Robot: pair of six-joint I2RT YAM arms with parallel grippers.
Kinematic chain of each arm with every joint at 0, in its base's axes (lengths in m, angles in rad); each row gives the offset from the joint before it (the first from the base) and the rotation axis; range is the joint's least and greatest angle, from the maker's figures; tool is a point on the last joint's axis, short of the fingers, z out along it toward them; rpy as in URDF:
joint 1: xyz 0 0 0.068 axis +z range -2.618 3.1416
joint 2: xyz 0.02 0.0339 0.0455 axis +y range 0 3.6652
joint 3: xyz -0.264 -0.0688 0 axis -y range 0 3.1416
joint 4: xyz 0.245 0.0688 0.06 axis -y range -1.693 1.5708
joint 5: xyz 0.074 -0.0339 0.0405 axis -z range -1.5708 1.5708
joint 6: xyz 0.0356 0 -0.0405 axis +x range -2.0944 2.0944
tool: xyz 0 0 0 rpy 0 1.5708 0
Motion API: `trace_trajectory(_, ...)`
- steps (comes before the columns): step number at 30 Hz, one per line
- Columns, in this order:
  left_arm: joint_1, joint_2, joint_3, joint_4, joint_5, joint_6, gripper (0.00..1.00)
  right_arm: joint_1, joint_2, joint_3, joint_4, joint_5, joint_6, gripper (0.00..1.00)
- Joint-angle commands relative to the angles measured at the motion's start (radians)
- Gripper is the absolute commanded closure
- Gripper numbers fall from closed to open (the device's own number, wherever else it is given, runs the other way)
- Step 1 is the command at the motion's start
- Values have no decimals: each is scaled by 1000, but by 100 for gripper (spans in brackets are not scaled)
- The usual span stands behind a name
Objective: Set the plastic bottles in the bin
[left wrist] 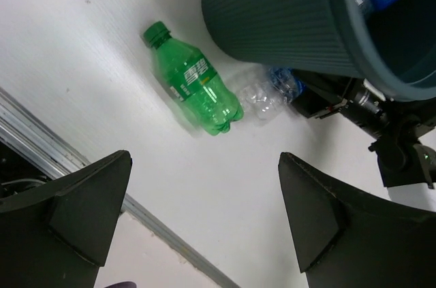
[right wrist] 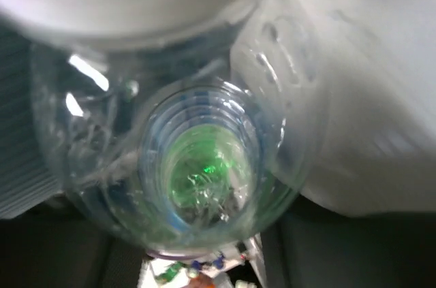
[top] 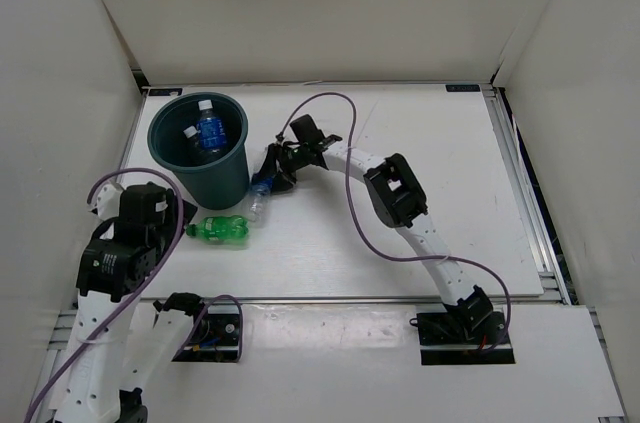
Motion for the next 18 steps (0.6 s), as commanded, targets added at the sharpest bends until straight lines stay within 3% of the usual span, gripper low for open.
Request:
trace_trajectory(1,5,-18,-52,-58,52,-28,0,-22,-62,-122,9,-12,12,53)
trace_trajectory(7,5,-118,-198,-70,90,-252,0,-93,-365,-390,-92,32,-159,74)
trace_trajectory(10,5,-187,-279,-70,125,-391,0,-121,-589,-425,-107,109,-196,74)
trace_trajectory(13,5,-259,-344,-61,125,-464,0,-133,-671,-279,-121,198,-206,75)
trace_trajectory(18,5,-327,-376,-61,125,-490,0,-75,-501,223,-85,308,-172,78)
